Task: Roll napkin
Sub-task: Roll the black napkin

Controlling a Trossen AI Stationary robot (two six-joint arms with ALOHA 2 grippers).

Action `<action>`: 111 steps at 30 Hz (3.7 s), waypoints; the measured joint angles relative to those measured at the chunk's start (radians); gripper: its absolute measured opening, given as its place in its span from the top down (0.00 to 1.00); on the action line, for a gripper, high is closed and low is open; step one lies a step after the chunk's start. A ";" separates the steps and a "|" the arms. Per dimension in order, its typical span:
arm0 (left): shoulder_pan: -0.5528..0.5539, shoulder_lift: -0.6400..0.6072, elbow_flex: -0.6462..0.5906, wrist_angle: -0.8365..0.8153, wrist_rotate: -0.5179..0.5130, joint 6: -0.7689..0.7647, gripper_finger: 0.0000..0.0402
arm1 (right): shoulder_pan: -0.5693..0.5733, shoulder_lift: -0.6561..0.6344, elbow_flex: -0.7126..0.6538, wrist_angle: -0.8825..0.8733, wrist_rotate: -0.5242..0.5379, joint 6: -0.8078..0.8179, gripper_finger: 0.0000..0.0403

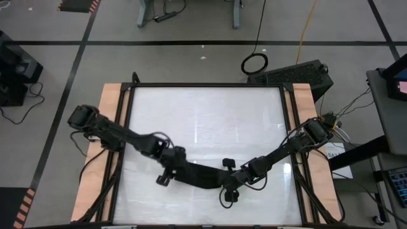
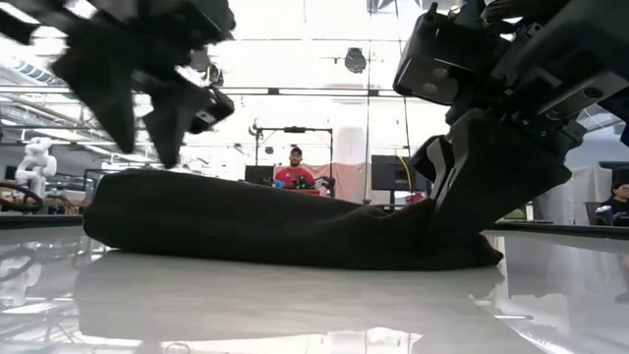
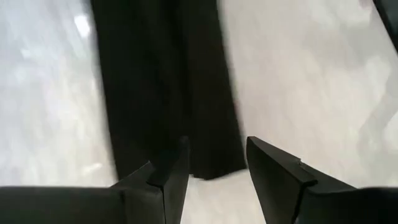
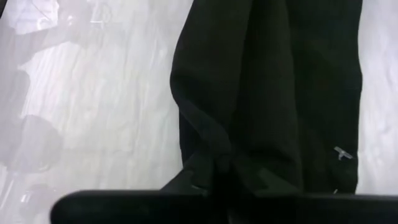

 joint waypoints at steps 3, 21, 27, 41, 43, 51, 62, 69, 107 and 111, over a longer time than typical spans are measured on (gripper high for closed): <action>-0.077 0.002 0.000 0.012 -0.108 0.059 0.59 | 0.000 0.000 -0.001 0.000 -0.002 0.008 0.98; -0.189 0.017 -0.147 0.240 -0.266 0.132 0.47 | 0.001 0.000 -0.002 0.003 -0.016 0.035 0.98; -0.189 0.017 -0.180 0.283 -0.253 0.110 0.35 | 0.001 0.000 -0.002 0.004 -0.015 0.038 0.98; -0.145 0.126 -0.188 0.385 -0.244 0.032 0.93 | -0.006 -0.002 -0.003 0.005 -0.018 0.085 0.98; -0.141 0.126 -0.188 0.381 -0.236 0.031 0.96 | -0.003 -0.006 -0.003 0.005 -0.019 0.110 0.98; -0.082 0.122 -0.188 0.376 0.068 -0.074 0.96 | 0.028 -0.048 -0.006 0.019 -0.122 0.201 0.99; 0.065 0.122 -0.189 0.373 0.433 -0.386 0.97 | 0.019 -0.052 -0.004 0.073 -0.243 0.441 0.99; 0.096 0.126 -0.189 0.331 0.451 -0.492 0.97 | 0.016 -0.053 -0.003 0.076 -0.236 0.610 0.99; 0.136 0.220 -0.191 0.308 0.563 -0.597 0.97 | 0.183 -0.142 -0.005 0.196 -0.060 0.229 0.69; 0.152 0.221 -0.190 0.313 0.573 -0.596 0.97 | 0.174 -0.143 -0.003 0.209 -0.044 0.081 0.69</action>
